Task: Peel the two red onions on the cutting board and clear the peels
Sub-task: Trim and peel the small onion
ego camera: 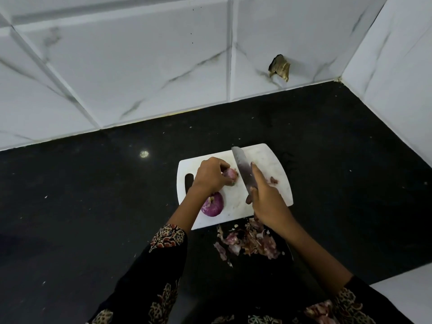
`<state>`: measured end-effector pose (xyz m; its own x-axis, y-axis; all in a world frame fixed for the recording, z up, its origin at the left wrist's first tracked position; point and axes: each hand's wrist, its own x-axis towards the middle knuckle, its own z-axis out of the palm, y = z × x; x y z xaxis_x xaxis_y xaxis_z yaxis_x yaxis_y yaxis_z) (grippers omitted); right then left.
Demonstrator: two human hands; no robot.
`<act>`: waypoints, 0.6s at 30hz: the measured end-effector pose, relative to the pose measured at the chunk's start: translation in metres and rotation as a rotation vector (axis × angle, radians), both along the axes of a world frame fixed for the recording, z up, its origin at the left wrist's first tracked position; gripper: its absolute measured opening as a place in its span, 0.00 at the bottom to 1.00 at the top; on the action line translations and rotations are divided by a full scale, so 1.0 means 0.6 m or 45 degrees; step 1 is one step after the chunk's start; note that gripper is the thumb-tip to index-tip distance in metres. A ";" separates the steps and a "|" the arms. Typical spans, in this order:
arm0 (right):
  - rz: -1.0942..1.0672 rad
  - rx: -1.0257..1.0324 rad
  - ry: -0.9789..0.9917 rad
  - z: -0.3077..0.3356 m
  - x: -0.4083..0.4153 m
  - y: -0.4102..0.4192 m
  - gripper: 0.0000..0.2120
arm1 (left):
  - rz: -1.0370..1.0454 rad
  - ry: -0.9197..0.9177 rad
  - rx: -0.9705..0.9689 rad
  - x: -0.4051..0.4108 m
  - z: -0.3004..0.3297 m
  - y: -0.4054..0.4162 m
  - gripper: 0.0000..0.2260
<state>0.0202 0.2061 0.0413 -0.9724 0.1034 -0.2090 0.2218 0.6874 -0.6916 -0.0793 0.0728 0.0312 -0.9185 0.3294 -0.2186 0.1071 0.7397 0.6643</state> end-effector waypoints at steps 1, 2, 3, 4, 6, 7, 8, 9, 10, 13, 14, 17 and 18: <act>0.036 0.046 -0.016 0.000 0.001 -0.003 0.31 | 0.006 0.010 -0.004 0.000 -0.001 0.001 0.15; 0.057 0.070 -0.027 -0.002 0.002 -0.006 0.34 | 0.009 0.016 -0.009 0.001 -0.002 0.002 0.13; 0.069 0.075 -0.031 -0.003 0.002 -0.007 0.35 | 0.008 0.021 -0.014 0.001 -0.003 0.002 0.12; 0.072 0.079 -0.036 -0.005 0.002 -0.008 0.36 | 0.003 0.027 -0.020 0.001 -0.004 0.003 0.10; 0.061 0.106 -0.058 -0.006 0.001 -0.009 0.38 | -0.015 0.040 -0.035 0.000 -0.004 0.003 0.09; 0.056 0.120 -0.065 -0.005 0.001 -0.009 0.39 | -0.022 0.044 -0.039 0.000 -0.003 0.004 0.09; 0.054 0.131 -0.076 -0.004 0.001 -0.010 0.40 | -0.024 0.042 -0.044 -0.001 -0.004 0.004 0.09; 0.056 0.140 -0.088 -0.002 0.000 -0.009 0.40 | -0.026 0.041 -0.049 -0.001 -0.003 0.006 0.09; 0.060 0.148 -0.103 -0.001 0.000 -0.009 0.39 | -0.025 0.041 -0.056 -0.001 -0.003 0.008 0.09; 0.049 0.174 -0.114 0.000 0.002 -0.009 0.37 | -0.022 0.038 -0.064 -0.003 -0.005 0.011 0.09; 0.043 0.183 -0.117 0.001 0.003 -0.011 0.37 | -0.020 0.038 -0.064 -0.003 -0.006 0.012 0.10; 0.048 0.221 -0.126 0.005 0.004 -0.017 0.38 | -0.008 0.033 -0.066 -0.001 -0.005 0.013 0.10; 0.056 0.243 -0.128 0.007 0.004 -0.018 0.38 | -0.007 0.034 -0.071 -0.001 -0.006 0.013 0.10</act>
